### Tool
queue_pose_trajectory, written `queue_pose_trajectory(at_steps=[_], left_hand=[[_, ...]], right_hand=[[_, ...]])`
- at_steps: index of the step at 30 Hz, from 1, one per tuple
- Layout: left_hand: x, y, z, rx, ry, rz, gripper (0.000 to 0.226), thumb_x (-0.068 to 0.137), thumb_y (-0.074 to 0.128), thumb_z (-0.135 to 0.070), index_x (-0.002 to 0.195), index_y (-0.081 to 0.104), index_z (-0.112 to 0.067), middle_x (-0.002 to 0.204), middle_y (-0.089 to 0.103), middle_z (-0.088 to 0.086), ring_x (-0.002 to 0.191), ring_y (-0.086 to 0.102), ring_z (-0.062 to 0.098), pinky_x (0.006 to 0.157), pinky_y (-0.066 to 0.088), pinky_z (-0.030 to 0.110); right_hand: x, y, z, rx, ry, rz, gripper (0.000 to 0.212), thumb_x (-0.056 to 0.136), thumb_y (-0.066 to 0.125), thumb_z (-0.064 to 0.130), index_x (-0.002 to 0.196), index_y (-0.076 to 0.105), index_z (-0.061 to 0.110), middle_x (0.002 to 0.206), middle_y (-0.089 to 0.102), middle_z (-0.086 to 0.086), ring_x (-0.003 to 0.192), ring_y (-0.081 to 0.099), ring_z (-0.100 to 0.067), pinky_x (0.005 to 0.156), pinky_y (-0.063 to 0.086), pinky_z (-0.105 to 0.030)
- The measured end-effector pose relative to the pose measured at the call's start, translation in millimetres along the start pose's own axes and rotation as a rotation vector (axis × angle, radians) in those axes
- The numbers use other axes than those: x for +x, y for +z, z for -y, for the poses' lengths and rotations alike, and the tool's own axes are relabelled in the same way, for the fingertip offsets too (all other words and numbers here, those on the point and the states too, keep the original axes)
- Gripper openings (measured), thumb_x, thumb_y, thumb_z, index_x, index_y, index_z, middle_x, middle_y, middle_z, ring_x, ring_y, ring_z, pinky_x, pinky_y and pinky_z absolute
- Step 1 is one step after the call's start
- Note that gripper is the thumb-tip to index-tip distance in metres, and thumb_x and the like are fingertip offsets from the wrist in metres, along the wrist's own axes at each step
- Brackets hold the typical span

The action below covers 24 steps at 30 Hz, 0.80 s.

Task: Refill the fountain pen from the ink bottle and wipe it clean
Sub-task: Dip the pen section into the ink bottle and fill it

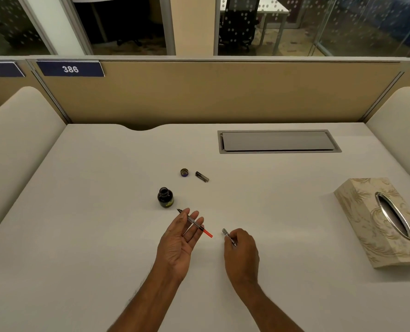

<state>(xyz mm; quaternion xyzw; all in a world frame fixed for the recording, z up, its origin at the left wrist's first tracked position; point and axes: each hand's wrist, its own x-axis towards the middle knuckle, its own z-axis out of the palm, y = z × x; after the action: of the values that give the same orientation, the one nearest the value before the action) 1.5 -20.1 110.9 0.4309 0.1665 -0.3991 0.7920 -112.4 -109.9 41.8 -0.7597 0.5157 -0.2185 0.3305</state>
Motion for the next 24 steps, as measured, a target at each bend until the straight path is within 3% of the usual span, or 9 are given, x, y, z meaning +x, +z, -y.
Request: queue_pose_trajectory(at_steps=[5,17,24], left_hand=[[0,-1,1,-0.006,-0.011,-0.002,0.022,0.098,0.059,-0.015,0.116,0.069,-0.007,0.104,0.08,0.012,0.091,0.078,0.026,0.071,0.065,0.035],[-4,0,-3,-0.006,-0.02,0.007,0.02,0.097,0.061,-0.015,0.113,0.07,-0.007,0.104,0.08,0.013,0.09,0.078,0.026,0.07,0.065,0.034],[-8,1,-4,-0.015,-0.017,0.014,0.02,0.097,0.061,-0.015,0.112,0.071,-0.007,0.105,0.079,0.014,0.089,0.078,0.026,0.07,0.065,0.034]], right_hand=[[2,6,-6,-0.122,-0.056,-0.012,0.017,0.088,0.068,0.013,0.076,0.058,0.018,0.072,0.059,0.004,0.069,0.051,-0.018,0.059,0.047,-0.033],[5,14,-11,-0.191,-0.101,0.031,0.018,0.083,0.074,0.013,0.077,0.058,0.016,0.075,0.06,0.0,0.07,0.053,-0.022,0.06,0.047,-0.036],[6,11,-16,-0.122,-0.086,0.061,0.012,0.087,0.07,0.024,0.09,0.06,0.018,0.087,0.061,0.002,0.08,0.057,-0.02,0.068,0.052,-0.037]])
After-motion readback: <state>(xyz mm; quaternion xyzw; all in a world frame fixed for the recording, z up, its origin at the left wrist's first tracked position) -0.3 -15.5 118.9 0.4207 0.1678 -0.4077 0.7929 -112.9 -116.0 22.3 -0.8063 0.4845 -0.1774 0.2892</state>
